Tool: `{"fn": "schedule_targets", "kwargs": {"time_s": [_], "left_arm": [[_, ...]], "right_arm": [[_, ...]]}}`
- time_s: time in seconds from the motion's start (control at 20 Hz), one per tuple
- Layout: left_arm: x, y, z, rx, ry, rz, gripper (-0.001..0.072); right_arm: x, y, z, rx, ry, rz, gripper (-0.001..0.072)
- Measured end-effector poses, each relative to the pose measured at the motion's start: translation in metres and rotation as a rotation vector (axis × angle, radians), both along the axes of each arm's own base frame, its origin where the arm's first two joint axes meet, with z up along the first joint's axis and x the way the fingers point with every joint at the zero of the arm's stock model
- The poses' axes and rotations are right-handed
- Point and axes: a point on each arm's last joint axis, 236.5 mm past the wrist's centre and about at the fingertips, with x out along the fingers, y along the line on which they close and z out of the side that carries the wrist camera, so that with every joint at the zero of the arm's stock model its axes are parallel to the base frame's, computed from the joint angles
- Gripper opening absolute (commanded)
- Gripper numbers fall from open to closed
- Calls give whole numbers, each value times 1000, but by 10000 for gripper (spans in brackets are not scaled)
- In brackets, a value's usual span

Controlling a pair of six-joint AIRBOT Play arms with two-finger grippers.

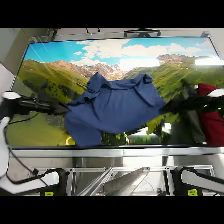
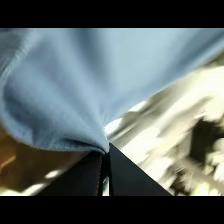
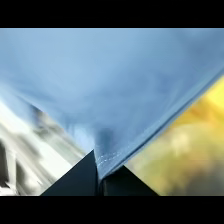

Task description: Fold the shirts.

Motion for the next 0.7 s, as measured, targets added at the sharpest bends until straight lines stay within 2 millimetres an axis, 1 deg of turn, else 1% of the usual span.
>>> {"fn": "schedule_targets", "kwargs": {"time_s": [0.05, 0.1, 0.15, 0.2, 0.25, 0.3, 0.35, 0.4, 0.45, 0.5, 0.55, 0.6, 0.65, 0.7], "left_arm": [[3, -2, 42, -85, -104, 23, 23], [4, -4, 84, -169, -213, 45, 23], [0, -5, 140, -277, -362, 62, 23], [-9, -4, 197, -378, -523, 75, 23], [-28, 0, 262, -484, -715, 79, 23], [-56, 5, 321, -567, -908, 73, 23], [-85, 9, 367, -618, -1073, 61, 23], [-118, 9, 405, -639, -1225, 39, 23], [-145, 5, 431, -637, -1340, 21, 23], [-169, -2, 450, -624, -1434, -2, 23], [-185, -9, 462, -615, -1487, -23, 23], [-197, -17, 471, -604, -1521, -46, 22], [-201, -22, 475, -592, -1528, -59, 22], [-198, -25, 478, -573, -1516, -56, 23]], "right_arm": [[11, 1, 48, 32, -124, -17, 15], [16, 1, 95, 52, -252, -31, 15], [17, 0, 148, 63, -401, -49, 16], [12, -1, 208, 63, -572, -72, 15], [1, -2, 260, 41, -727, -101, 16], [-15, -3, 311, 2, -890, -139, 15], [-34, -2, 355, -36, -1033, -180, 15], [-56, -1, 395, -83, -1173, -233, 15], [-77, 2, 428, -122, -1290, -288, 15], [-99, 5, 457, -166, -1402, -348, 15], [-116, 5, 477, -213, -1486, -404, 14], [-130, 4, 493, -266, -1555, -459, 15], [-139, 2, 501, -320, -1599, -496, 15], [-142, -1, 504, -351, -1613, -518, 15]]}}
